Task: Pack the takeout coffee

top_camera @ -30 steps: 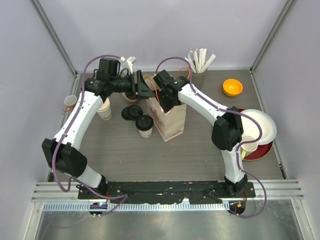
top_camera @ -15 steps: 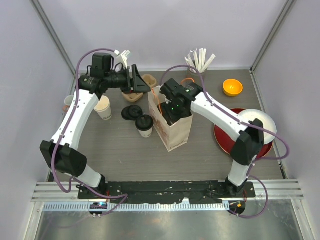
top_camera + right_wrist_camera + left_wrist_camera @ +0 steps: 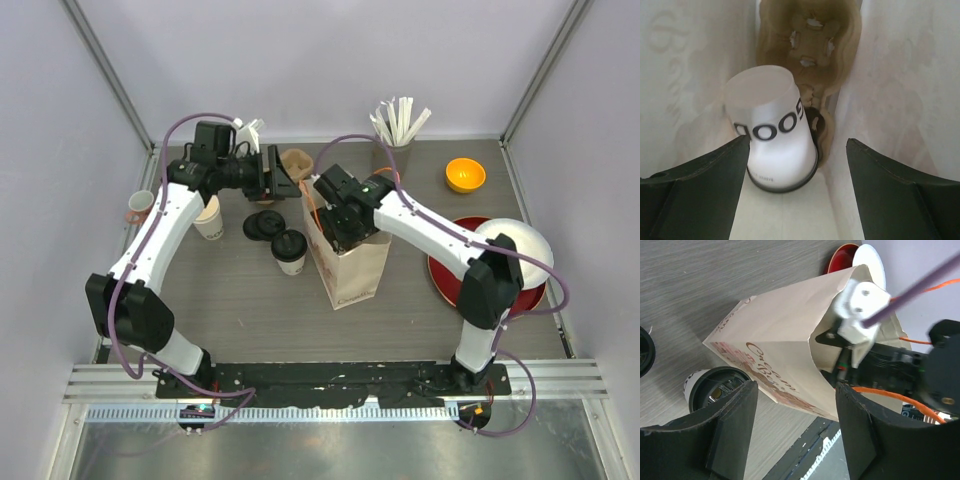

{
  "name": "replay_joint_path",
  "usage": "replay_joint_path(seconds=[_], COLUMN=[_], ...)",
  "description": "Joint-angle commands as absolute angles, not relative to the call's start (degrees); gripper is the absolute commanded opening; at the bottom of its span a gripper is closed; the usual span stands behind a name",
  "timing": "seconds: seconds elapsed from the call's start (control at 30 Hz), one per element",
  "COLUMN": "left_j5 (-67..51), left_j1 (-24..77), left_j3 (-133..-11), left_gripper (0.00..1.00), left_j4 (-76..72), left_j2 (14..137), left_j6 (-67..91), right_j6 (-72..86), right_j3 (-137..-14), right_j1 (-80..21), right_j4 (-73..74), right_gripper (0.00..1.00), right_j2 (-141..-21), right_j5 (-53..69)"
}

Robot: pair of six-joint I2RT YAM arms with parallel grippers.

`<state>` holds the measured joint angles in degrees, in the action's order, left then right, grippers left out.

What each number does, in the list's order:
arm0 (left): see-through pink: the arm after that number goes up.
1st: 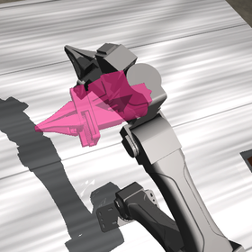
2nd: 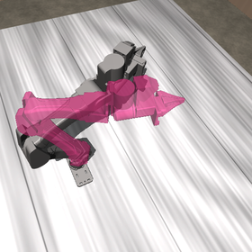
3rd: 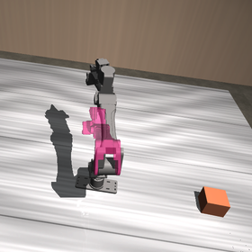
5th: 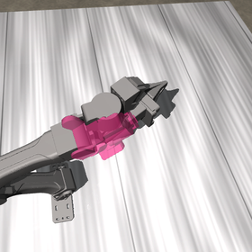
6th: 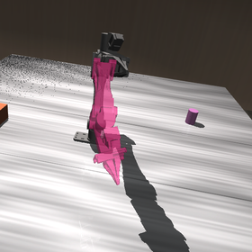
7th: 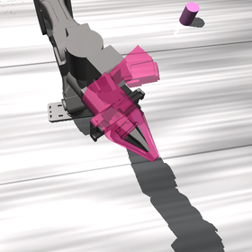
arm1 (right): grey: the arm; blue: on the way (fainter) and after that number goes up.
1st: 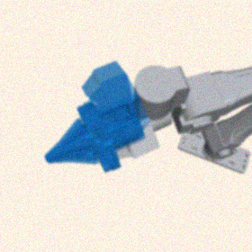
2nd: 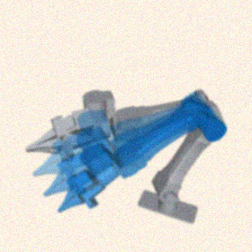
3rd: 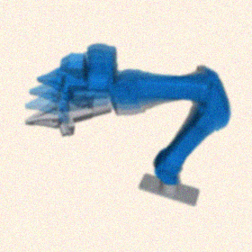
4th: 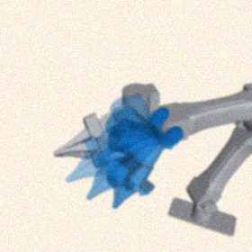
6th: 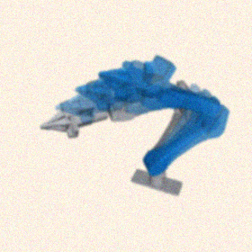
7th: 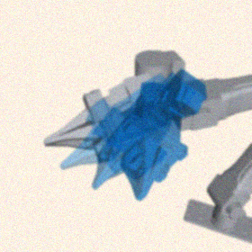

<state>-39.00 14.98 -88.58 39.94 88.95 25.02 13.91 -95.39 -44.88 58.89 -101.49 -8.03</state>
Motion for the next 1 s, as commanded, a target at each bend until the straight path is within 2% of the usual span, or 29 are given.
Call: replay_joint_path(seconds=[0.0, 0.27, 0.37, 0.57, 0.97], left_j5=[-38.76, -39.20, -39.11, -39.20, -39.73], left_j1=[15.29, 16.00, 16.08, 16.26, 16.35], left_j3=[-87.63, -87.27, -87.71, -88.42, -92.63], left_gripper=[0.68, 0.69, 0.69, 0.68, 0.68], left_j4=[36.83, 36.04, 35.95, 35.86, 37.88], left_j2=[88.15, 88.59, 88.86, 89.12, 89.30], left_j6=[23.99, 24.17, 23.91, 23.64, 20.83], right_j6=[14.76, 15.73, 15.03, 13.36, 10.90], right_j3=[-93.63, -87.63, -87.54, -88.24, -97.20], right_j1=[-44.91, -44.91, -44.82, -44.91, -45.44], right_j4=[53.46, 47.81, 49.30, 51.15, 53.70], right_gripper=[0.84, 0.83, 0.78, 0.55, 0.38], right_j2=[-103.10, -105.03, -105.91, -104.77, -94.40], right_j5=[-10.47, -7.30, -7.47, -7.30, -2.72])
